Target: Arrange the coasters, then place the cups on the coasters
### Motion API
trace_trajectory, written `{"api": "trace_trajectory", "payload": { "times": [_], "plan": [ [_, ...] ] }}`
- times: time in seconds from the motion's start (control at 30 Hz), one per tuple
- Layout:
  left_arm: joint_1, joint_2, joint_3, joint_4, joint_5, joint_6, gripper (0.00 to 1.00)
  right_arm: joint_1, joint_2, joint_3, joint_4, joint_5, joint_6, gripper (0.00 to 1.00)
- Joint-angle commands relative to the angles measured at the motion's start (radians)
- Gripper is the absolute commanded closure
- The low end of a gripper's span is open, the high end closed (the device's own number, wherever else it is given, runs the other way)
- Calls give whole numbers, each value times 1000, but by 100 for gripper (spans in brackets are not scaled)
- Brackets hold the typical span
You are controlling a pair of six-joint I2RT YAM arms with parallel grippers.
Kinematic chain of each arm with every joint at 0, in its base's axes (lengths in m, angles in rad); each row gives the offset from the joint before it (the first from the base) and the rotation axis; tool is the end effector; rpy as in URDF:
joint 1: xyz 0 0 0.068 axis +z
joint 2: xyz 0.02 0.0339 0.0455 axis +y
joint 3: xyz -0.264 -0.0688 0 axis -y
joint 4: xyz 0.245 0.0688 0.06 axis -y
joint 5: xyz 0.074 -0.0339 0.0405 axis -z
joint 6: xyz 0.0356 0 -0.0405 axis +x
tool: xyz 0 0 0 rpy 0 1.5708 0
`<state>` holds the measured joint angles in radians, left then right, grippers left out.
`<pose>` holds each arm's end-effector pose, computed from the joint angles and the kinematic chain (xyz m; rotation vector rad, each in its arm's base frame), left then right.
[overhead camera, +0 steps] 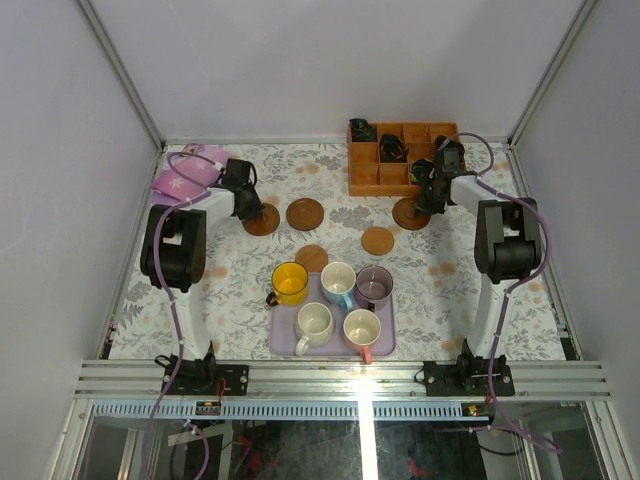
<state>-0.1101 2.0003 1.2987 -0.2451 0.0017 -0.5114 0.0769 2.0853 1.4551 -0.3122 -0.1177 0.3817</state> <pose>0.4173 -0.0462 0.1523 -0.5048 2.4856 -0.2522 0.4459 0.0385 0.1590 0.3370 2.5137 0.3328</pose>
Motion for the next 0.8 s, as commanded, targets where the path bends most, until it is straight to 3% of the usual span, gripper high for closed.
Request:
{"api": "trace_trajectory", "payload": {
  "times": [0.0, 0.33, 0.77],
  "plan": [
    [16, 47, 46, -36, -57, 27, 100, -8, -19, -56, -101, 114, -1, 100],
    [19, 83, 137, -58, -27, 32, 100, -8, -126, -155, -111, 73, -19, 100],
    [1, -72, 93, -1, 118, 56, 100, 8, -225, -37, -83, 26, -74, 95]
  ]
}}
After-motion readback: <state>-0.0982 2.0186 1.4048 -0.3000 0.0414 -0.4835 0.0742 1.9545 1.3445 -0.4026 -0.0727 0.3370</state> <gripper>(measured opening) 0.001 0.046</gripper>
